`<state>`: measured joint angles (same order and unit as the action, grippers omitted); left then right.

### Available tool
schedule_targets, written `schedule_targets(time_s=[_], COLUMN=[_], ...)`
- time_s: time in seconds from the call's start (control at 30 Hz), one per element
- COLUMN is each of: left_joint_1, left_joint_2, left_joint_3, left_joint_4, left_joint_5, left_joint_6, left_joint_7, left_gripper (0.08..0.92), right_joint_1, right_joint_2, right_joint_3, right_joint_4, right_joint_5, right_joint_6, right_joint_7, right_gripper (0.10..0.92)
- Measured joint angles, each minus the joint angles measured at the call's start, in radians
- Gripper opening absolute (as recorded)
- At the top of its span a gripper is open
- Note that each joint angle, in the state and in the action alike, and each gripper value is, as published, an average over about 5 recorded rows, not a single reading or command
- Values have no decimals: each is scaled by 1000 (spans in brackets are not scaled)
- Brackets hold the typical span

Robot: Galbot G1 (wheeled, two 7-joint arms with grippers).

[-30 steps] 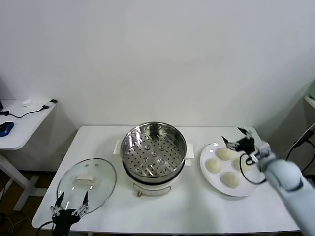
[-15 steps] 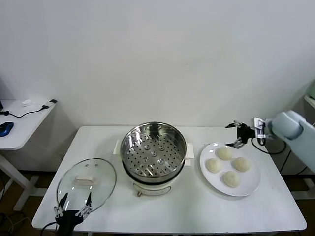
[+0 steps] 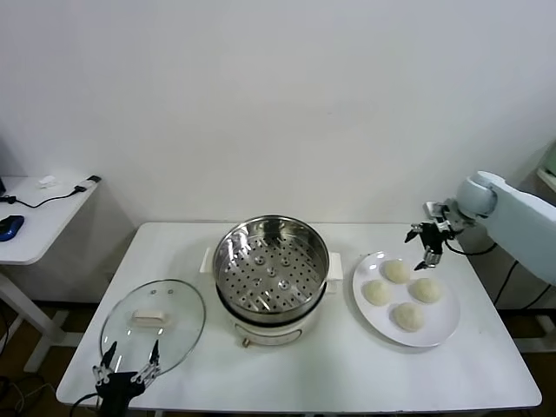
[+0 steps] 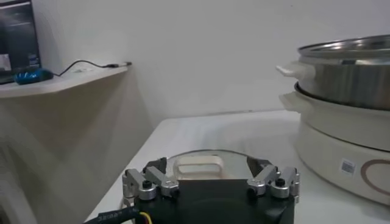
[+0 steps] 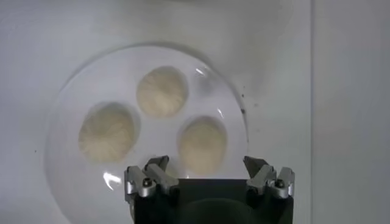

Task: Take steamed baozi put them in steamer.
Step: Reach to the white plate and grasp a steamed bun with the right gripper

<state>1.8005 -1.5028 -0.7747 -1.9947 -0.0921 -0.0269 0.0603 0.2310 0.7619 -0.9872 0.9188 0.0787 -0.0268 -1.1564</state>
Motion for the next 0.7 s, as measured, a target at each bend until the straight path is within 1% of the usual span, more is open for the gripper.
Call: schedule_targets(time_s=[0.3, 0.7], left_joint_1=[-3, 4], left_joint_2=[-5, -13], left_joint_3=[-2, 7], left_joint_4=[10, 5], left_joint_5=[4, 21], left_joint_6=[-4, -5], left_joint_7=[-2, -1], left_gripper=[823, 823], right_joint_1=[-34, -96], right_joint_2=[92, 186], right_joint_3=[-19, 36], right_joint_4=[-110, -236], right_joint_5=[-36, -92], right_joint_6=[-24, -48], right_joint_7=[8, 45], right_gripper=[823, 823])
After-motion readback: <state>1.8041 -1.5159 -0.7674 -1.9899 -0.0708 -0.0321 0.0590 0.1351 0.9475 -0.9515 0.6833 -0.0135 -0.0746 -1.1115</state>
